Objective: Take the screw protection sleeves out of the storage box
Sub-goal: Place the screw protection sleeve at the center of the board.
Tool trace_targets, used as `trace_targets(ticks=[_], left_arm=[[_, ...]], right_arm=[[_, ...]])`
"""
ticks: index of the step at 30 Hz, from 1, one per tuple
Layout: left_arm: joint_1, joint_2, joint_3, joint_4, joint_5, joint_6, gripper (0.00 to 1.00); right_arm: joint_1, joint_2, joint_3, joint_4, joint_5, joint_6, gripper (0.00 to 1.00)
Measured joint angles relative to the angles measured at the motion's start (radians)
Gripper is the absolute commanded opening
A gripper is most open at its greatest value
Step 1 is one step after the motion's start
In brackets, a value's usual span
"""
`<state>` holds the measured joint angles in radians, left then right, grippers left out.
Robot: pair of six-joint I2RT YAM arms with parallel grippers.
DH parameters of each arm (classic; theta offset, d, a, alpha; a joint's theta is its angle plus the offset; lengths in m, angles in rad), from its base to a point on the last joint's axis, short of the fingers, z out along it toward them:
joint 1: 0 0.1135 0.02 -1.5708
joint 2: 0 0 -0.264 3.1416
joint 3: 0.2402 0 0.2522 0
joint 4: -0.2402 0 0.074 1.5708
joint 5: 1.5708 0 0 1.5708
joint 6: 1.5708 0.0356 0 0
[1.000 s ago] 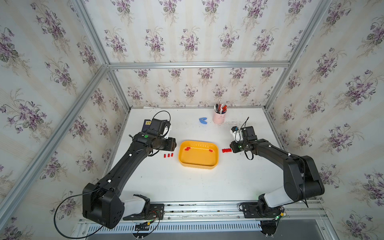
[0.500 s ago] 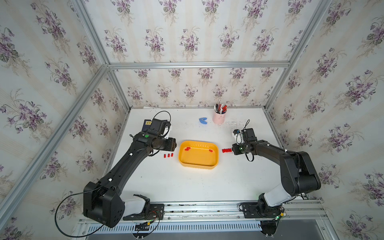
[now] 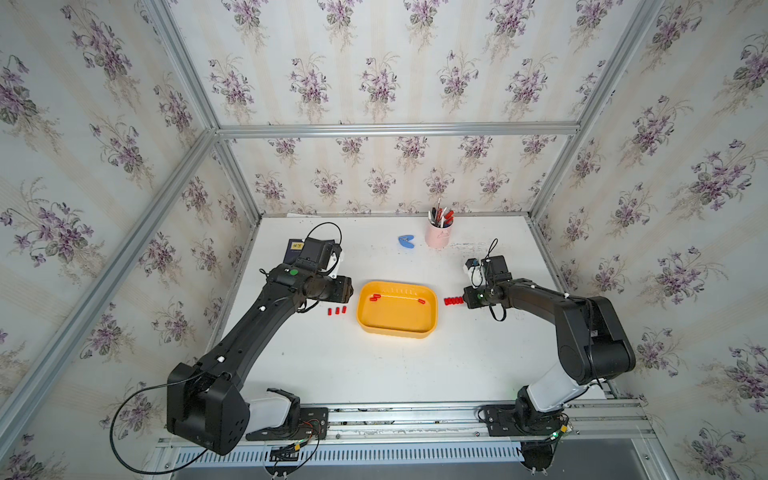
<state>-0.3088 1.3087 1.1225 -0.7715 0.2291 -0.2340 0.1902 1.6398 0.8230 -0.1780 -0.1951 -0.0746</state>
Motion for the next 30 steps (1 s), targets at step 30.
trace_targets(ticks=[30], left_arm=[[-0.006,-0.006,0.003,-0.003,0.012,-0.001,0.62]], right_arm=[[-0.014,-0.117,0.041,-0.051,-0.005,0.004,0.25]])
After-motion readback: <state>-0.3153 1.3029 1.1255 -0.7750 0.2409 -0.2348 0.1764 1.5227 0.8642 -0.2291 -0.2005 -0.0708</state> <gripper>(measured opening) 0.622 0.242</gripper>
